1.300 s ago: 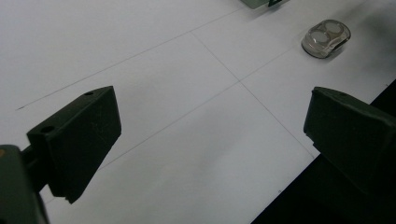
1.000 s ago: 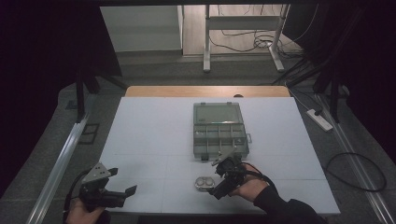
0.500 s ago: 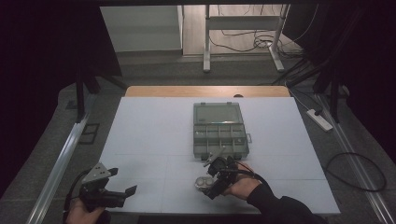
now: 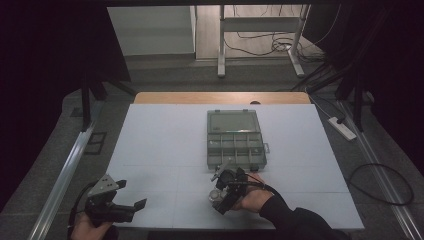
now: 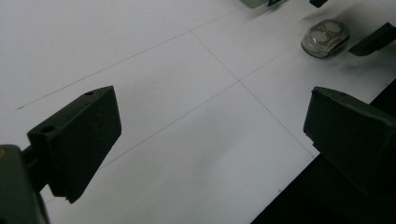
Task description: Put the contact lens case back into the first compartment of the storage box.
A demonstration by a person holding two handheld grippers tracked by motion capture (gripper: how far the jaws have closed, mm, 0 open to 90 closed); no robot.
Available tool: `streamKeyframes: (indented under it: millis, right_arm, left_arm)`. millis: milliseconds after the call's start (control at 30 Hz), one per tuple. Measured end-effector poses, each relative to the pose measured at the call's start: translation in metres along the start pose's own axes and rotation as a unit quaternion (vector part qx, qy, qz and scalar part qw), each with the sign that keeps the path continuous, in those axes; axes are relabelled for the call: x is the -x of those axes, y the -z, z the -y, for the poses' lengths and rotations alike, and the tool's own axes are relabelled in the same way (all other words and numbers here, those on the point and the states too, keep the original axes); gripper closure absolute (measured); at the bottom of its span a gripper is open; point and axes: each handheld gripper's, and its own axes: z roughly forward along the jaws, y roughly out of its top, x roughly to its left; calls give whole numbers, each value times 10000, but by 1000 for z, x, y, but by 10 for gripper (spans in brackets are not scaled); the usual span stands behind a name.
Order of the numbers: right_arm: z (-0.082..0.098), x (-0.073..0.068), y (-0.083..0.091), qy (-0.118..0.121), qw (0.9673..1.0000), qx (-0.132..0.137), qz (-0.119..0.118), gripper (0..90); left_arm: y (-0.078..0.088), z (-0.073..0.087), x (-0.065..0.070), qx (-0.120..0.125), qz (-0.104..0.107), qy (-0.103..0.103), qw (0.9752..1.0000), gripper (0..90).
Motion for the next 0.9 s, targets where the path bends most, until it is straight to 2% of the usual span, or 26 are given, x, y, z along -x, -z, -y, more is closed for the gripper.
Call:
streamKeyframes:
  millis: [333, 467, 633, 767, 900]
  right_arm:
    - [-3, 0, -16, 311, 9991, -235, 137, 0]
    - [-3, 0, -15, 354, 9991, -206, 105, 4]
    - [-3, -1, -11, 600, 9982, -82, -9, 154]
    - [-2, -3, -4, 780, 9968, 6, -152, 426]
    - [-3, -4, -3, 760, 9970, -21, -134, 439]
  left_arm:
    - [0, 0, 0, 7, 2, -3, 10000, 40]
    - [0, 0, 0, 7, 5, -4, 10000, 40]
    - [0, 0, 0, 11, 4, -9, 10000, 40]
    - [0, 0, 0, 14, 3, -11, 10000, 41]
    - [0, 0, 0, 22, 10, -11, 10000, 40]
